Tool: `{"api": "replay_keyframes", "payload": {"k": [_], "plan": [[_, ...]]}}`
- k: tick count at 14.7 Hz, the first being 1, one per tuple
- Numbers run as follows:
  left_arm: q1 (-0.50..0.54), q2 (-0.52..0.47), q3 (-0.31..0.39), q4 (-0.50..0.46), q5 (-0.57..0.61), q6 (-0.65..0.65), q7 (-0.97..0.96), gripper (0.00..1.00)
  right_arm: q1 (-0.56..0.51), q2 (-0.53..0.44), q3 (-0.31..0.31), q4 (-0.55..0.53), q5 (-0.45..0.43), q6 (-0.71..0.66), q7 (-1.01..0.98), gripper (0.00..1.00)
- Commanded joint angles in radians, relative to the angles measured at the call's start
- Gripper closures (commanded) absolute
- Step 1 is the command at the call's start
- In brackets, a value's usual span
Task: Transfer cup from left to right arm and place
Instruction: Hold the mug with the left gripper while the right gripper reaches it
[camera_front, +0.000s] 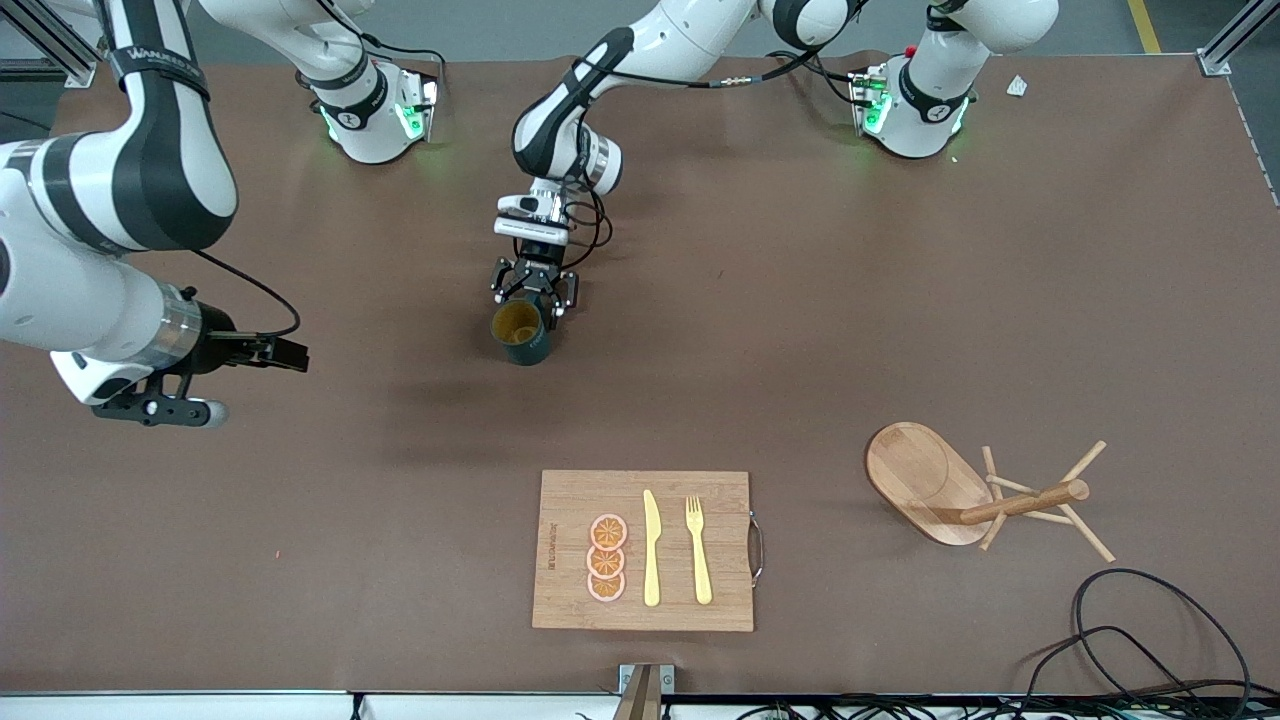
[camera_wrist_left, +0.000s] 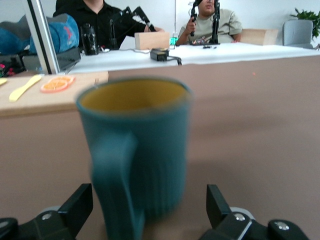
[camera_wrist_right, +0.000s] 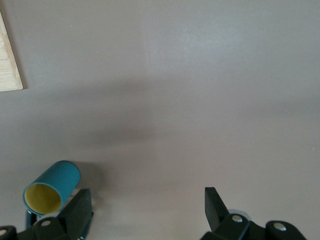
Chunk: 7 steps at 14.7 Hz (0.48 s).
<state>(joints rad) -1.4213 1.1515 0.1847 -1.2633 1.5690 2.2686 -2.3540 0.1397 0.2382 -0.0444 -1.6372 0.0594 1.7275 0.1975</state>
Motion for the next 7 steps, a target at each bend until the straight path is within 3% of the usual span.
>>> {"api": "replay_keyframes", "payload": {"k": [1,7], "plan": [[-0.013,-0.091,-0.051,-0.112,-0.033,-0.050,-0.007,0.00,0.033,-0.019,-0.003,-0.042,0.010,0.023,0.080,0.00],[-0.013,-0.248,-0.100,-0.263,-0.102,-0.060,-0.002,0.00,0.069,-0.022,-0.003,-0.125,0.017,0.099,0.144,0.00]]}}
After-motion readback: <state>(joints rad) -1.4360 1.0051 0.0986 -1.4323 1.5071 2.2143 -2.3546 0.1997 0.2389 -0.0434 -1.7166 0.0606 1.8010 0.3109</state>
